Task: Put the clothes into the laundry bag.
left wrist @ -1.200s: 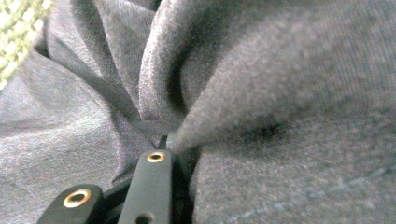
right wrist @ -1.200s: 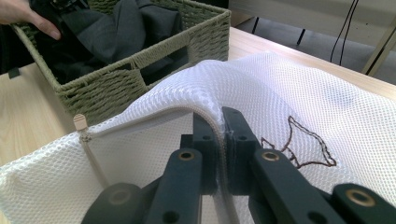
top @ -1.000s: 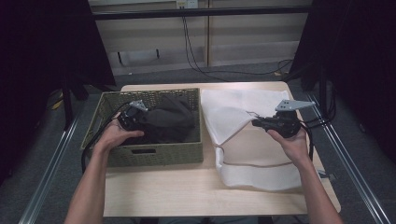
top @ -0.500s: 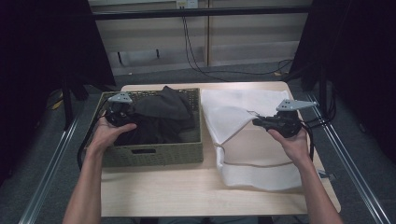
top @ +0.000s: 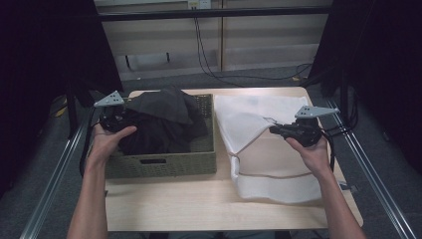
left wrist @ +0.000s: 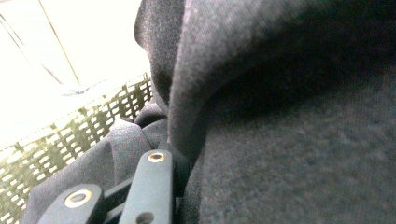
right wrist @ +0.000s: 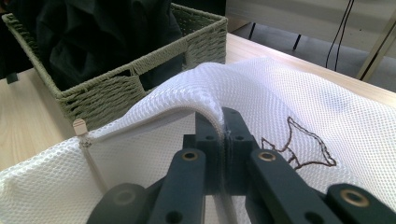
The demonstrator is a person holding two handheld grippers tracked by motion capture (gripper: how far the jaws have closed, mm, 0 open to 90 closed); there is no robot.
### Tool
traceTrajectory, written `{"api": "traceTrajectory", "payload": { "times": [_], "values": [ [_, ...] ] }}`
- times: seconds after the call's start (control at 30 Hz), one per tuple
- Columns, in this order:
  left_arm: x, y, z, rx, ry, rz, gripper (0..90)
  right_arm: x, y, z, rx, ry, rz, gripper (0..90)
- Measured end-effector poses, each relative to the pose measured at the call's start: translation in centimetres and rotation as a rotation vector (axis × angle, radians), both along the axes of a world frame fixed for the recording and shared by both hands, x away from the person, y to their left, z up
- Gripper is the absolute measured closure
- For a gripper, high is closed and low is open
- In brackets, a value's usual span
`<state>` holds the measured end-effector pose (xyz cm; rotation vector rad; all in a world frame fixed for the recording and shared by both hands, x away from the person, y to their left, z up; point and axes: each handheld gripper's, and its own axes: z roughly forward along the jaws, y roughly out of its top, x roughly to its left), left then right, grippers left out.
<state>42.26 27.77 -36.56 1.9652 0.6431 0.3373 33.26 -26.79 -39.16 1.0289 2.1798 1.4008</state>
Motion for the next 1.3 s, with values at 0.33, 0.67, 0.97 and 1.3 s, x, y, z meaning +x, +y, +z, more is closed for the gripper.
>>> {"api": "traceTrajectory", "payload": {
  "times": [0.33, 0.67, 0.97, 1.3],
  "values": [
    [-0.6, 0.3, 1.9, -0.069, -0.063, 0.026, 67.5, -0.1, -0.1, 0.1, 0.003, -0.010, -0.003, 87.3],
    [-1.2, 0.2, 4.0, -0.130, -0.115, 0.057, 67.4, -0.1, -0.1, 0.2, 0.003, -0.018, -0.002, 87.2],
    [-1.8, 0.3, 6.3, -0.153, -0.148, 0.057, 67.0, -0.2, -0.1, 0.2, 0.005, -0.019, -0.003, 87.2],
    [-2.1, 0.4, 7.9, -0.196, -0.167, 0.069, 67.0, -0.2, -0.1, 0.2, 0.004, -0.021, 0.000, 87.1]
  ]
}}
